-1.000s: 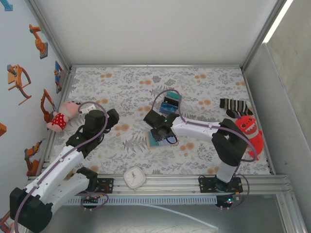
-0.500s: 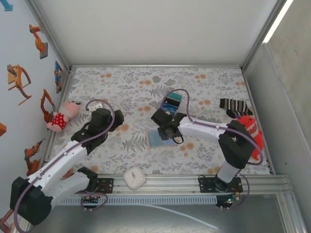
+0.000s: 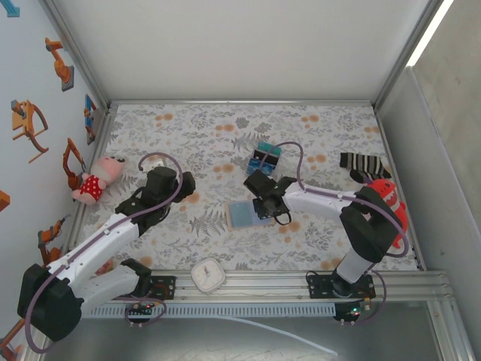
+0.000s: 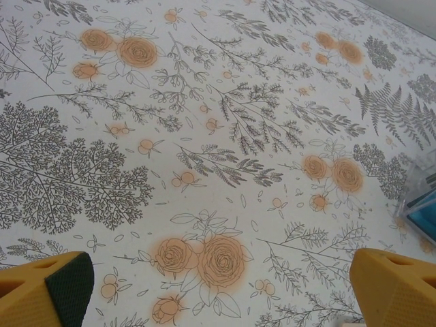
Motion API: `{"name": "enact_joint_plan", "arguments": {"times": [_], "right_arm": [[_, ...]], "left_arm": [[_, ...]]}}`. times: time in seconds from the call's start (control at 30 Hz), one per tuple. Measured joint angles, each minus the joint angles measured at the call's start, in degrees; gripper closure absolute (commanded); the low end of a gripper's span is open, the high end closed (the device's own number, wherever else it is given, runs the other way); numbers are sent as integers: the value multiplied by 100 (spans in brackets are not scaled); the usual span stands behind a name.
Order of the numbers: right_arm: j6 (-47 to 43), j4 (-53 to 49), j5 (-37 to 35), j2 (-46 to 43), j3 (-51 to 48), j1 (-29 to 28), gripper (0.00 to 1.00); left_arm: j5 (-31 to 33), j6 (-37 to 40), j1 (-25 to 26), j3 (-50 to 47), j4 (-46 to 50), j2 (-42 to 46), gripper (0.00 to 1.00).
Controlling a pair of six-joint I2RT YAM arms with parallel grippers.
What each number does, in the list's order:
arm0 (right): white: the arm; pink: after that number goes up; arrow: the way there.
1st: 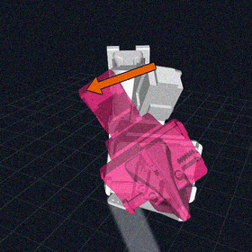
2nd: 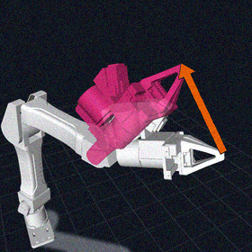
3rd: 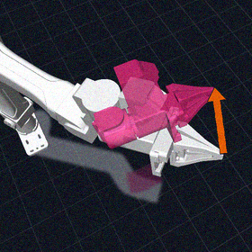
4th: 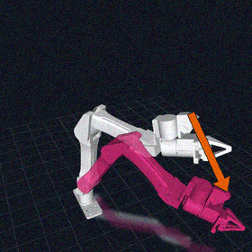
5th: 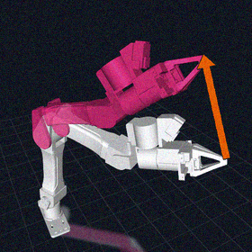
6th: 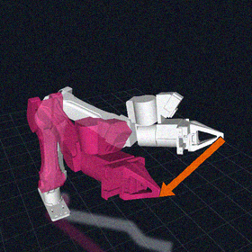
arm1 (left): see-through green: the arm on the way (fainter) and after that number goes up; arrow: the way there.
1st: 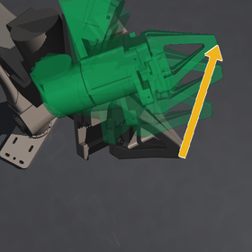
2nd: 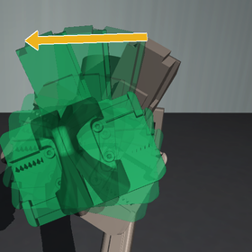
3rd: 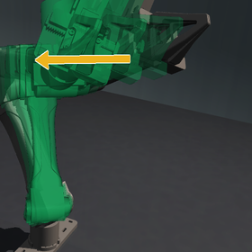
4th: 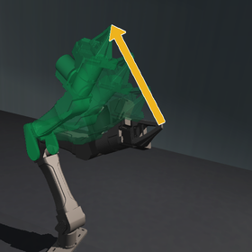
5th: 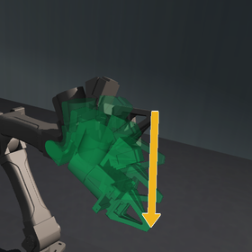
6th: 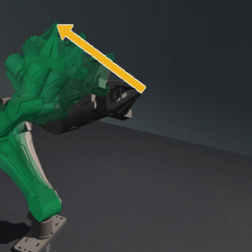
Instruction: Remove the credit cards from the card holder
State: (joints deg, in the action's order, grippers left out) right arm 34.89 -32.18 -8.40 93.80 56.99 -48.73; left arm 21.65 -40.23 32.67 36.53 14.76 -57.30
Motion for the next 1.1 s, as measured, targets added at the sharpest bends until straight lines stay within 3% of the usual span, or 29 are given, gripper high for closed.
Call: {"name": "enact_joint_plan", "arguments": {"times": [0.2,0.47,1.1], "right_arm": [[-96,98,44,-149,188,-411,77],[-192,173,304,636,973,-861,69],[-192,205,734,1335,1303,-905,58]], "left_arm": [[125,-11,-2,0,11,0,3],[210,-28,0,0,33,0,3],[280,-39,0,0,118,-17,3]]}}
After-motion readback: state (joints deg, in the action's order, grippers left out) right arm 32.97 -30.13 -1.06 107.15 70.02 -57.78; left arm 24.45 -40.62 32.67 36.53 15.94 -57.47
